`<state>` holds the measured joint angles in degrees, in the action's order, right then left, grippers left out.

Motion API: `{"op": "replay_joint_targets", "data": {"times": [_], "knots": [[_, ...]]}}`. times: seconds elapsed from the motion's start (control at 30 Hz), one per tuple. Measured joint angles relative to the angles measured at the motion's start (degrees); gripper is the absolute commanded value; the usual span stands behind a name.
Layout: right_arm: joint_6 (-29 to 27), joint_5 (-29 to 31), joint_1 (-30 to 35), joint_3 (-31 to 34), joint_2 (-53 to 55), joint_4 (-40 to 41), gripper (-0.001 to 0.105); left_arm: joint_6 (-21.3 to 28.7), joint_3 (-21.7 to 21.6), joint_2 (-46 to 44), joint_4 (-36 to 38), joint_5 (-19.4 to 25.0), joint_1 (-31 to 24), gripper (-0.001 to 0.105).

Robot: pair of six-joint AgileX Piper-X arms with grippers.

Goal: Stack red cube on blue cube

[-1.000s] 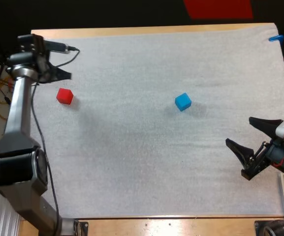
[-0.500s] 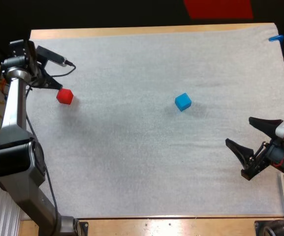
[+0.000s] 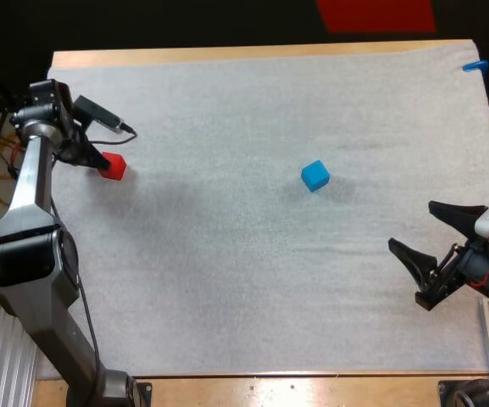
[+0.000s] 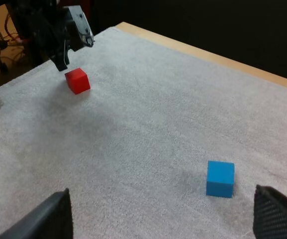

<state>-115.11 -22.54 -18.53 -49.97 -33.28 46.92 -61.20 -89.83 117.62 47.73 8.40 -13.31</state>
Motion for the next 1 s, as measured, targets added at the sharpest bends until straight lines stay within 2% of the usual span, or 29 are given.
{"op": "replay_joint_targets", "data": {"times": [0.37, 0.6, 1.0], "knots": [[0.0, 0.0, 0.0, 0.0, 0.0, 0.0, 0.071, -3.66, 0.17, 0.51, 0.3, -4.81, 0.23, 0.0], [0.0, 0.0, 0.0, 0.0, 0.0, 0.0, 0.071, -5.1, 0.17, 0.51, 0.3, -7.02, 2.63, 0.0], [0.0, 0.0, 0.0, 0.0, 0.0, 0.0, 0.071, -5.23, 0.43, 1.49, 5.31, -7.45, 5.58, 0.0]]}}
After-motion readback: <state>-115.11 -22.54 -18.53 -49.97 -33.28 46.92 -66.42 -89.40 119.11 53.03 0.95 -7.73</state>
